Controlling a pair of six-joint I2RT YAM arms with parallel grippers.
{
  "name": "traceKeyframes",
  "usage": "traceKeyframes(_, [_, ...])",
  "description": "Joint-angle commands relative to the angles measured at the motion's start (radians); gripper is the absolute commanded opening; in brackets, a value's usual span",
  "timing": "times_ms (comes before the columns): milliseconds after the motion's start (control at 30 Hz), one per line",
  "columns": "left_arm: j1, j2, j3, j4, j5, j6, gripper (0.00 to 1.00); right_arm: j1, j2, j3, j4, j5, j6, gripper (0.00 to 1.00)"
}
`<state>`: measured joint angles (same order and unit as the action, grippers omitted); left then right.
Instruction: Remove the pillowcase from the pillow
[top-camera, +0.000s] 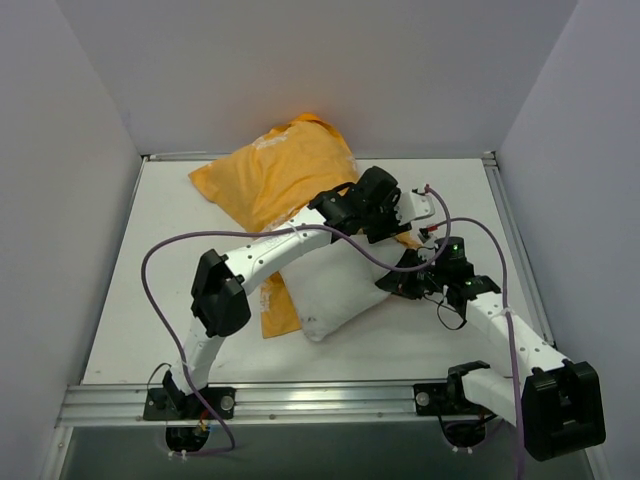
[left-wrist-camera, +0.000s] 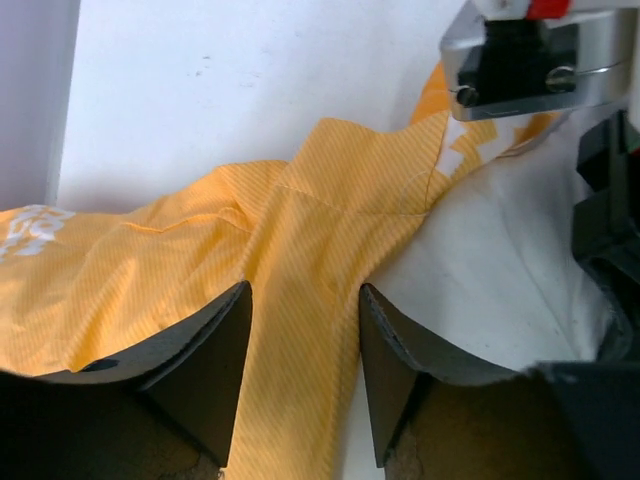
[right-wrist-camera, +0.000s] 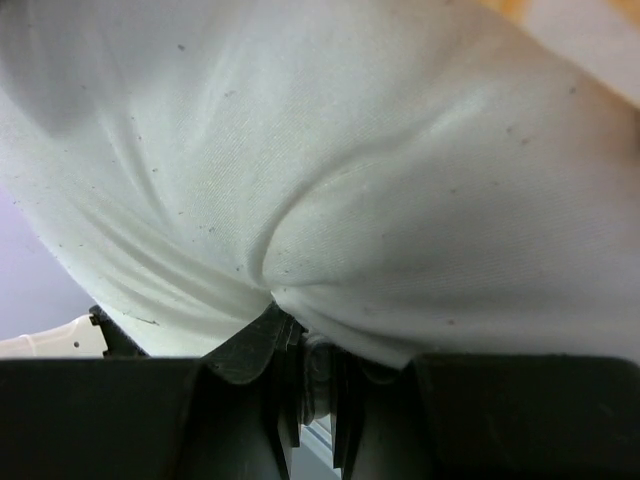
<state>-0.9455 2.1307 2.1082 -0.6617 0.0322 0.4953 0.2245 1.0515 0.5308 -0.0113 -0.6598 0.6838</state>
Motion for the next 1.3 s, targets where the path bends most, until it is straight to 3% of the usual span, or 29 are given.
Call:
traceKeyframes(0, [0.01, 0.017, 0.067, 0.062, -0.023, -0.012, 0.54, 0.018, -0.022, -0.009, -0.062, -0.069, -0.007, 0.0])
traceKeyframes(67, [0.013, 0.044, 0.085, 0.041, -0.066, 0.009, 0.47, 0.016, -0.031, -0.003, -0.068, -0.069, -0.007, 0.0])
traceKeyframes(233, [0.025, 0.06, 0.039, 0.01, -0.055, 0.052, 0.45, 0.015, -0.047, 0.017, -0.085, -0.06, -0.007, 0.0])
traceKeyframes(333, [0.025, 0.075, 0.033, 0.005, -0.038, 0.06, 0.35, 0.015, -0.036, 0.037, -0.093, -0.06, -0.015, 0.0])
traceKeyframes(367, [0.024, 0.083, 0.041, 0.008, -0.046, 0.057, 0.15, 0.015, -0.035, 0.046, -0.099, -0.055, -0.016, 0.0])
traceKeyframes(400, [0.022, 0.092, 0.064, 0.02, -0.067, 0.045, 0.03, 0.015, -0.039, 0.055, -0.105, -0.052, -0.018, 0.0])
traceKeyframes(533, [0.051, 0.199, 0.212, 0.116, -0.265, 0.02, 0.02, 0.018, -0.079, 0.144, -0.186, -0.06, -0.02, 0.0])
traceKeyframes(633, [0.109, 0.357, 0.484, 0.065, -0.377, 0.034, 0.02, 0.018, -0.122, 0.199, -0.265, -0.066, -0.036, 0.0])
traceKeyframes(733, [0.174, 0.442, 0.549, 0.091, -0.478, 0.1, 0.02, 0.015, -0.175, 0.202, -0.292, -0.086, -0.021, 0.0])
traceKeyframes(833, [0.247, 0.396, 0.471, 0.122, -0.48, 0.075, 0.02, -0.028, -0.188, 0.204, -0.361, -0.054, -0.072, 0.0])
traceKeyframes(967, [0.327, 0.244, 0.239, 0.181, -0.417, 0.037, 0.02, -0.224, -0.142, 0.209, -0.409, -0.15, -0.191, 0.0])
traceKeyframes(1000, [0.346, 0.169, 0.122, 0.204, -0.402, 0.049, 0.02, -0.311, -0.119, 0.239, -0.424, -0.161, -0.219, 0.0])
traceKeyframes(1167, [0.431, -0.039, -0.209, 0.341, -0.29, 0.143, 0.02, -0.355, -0.056, 0.348, -0.484, -0.071, -0.32, 0.0])
traceKeyframes(1267, [0.462, -0.066, -0.209, 0.298, -0.235, 0.132, 0.02, -0.372, -0.047, 0.351, -0.452, -0.077, -0.296, 0.0])
